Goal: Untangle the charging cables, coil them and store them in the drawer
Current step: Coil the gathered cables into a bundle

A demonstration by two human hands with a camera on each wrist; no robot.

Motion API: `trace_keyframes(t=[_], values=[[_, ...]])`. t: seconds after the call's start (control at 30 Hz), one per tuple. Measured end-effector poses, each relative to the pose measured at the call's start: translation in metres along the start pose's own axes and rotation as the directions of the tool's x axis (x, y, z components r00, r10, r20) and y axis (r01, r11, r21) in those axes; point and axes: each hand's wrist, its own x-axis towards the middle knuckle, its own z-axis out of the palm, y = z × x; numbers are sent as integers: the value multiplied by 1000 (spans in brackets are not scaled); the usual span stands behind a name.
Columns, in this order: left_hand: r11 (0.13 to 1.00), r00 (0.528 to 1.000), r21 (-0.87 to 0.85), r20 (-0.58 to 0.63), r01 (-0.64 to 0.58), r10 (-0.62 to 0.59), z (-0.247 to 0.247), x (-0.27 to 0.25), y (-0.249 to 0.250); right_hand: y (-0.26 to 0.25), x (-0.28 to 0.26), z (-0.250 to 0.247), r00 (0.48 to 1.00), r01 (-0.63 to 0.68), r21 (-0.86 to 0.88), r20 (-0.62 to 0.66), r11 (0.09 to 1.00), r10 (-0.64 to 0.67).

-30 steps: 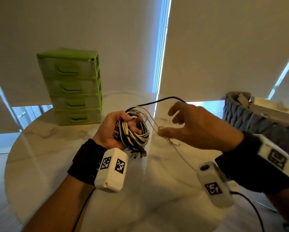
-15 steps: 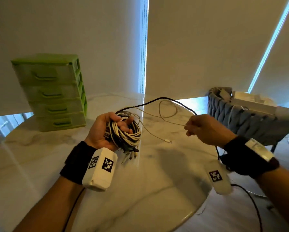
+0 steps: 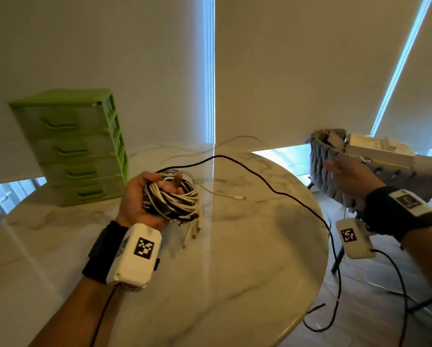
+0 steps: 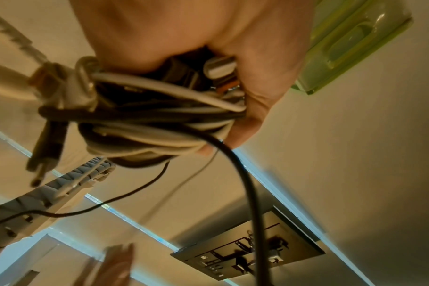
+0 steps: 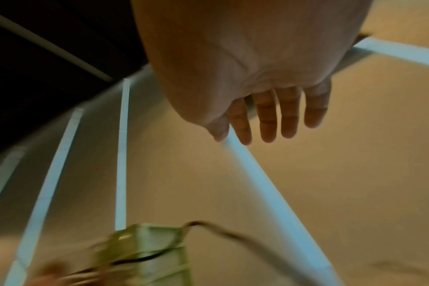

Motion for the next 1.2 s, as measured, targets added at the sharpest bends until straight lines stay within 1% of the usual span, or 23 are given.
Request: trace_keyframes(t=[0.07,0.1,0.13,0.2,0.27,0.33,0.4,0.43,0.47,0.57,0.6,0.7,0.77,0.8,0.87,0.9,0.93,1.0,1.03,1.07,1.1,1.13,1.2], values=[[999,999,12,-10,39,-39,4,1,-6,-42,-7,3,974,192,8,-122,981,-190],[998,998,15,-15,55,-55,4,1,-7,-66,-14,8,952,283,42,-131,958,-276],[997,998,20,-11,68,-68,4,1,-9,-92,-24,14,926,372,76,-97,925,-364],[996,997,50,13,80,-80,7,-1,-11,-138,-44,28,852,516,88,57,852,-521],[993,995,69,37,92,-94,10,-3,-14,-171,-58,38,772,614,28,188,789,-608],[992,996,96,22,82,-85,11,-4,-16,-193,-64,43,732,645,70,229,761,-641],[988,998,143,-18,61,-59,10,-3,-16,-209,-66,43,729,632,158,211,758,-652],[984,998,171,-37,51,-46,10,-3,-16,-215,-64,43,728,636,146,213,758,-652],[978,998,206,-55,40,-29,11,-5,-15,-219,-61,43,723,647,98,236,756,-650],[951,996,307,-89,30,-3,15,-9,-12,-223,-51,39,715,645,-85,417,759,-561],[943,996,332,-92,22,10,15,-9,-12,-223,-48,38,711,654,-128,441,746,-548],[924,997,382,-73,7,22,16,-11,-9,-225,-41,42,701,705,-275,407,653,-586],[916,1000,401,-20,17,-10,15,-13,-7,-224,-35,48,716,684,-363,503,633,-485],[923,999,384,13,30,-38,15,-14,-5,-224,-31,52,698,674,-340,585,656,-414],[941,992,333,88,56,-91,12,-16,-2,-221,-20,56,630,635,-197,691,747,-355],[953,984,296,133,72,-115,10,-17,0,-220,-14,56,614,614,-131,699,778,-366],[963,974,253,179,92,-140,9,-18,1,-220,-7,56,613,601,-85,687,795,-391],[975,953,174,248,135,-176,6,-18,2,-218,7,54,641,559,-27,648,829,-412],[978,939,137,287,154,-188,5,-18,2,-217,13,53,641,511,37,650,859,-410],[980,927,111,323,165,-193,4,-18,2,-216,16,54,615,447,139,669,884,-417],[981,916,93,354,169,-191,4,-19,3,-214,18,56,571,383,256,690,887,-445],[983,907,76,378,169,-185,3,-20,4,-213,18,60,529,323,356,701,877,-479],[987,900,46,407,153,-159,2,-22,6,-209,16,72,478,142,516,712,845,-515]])
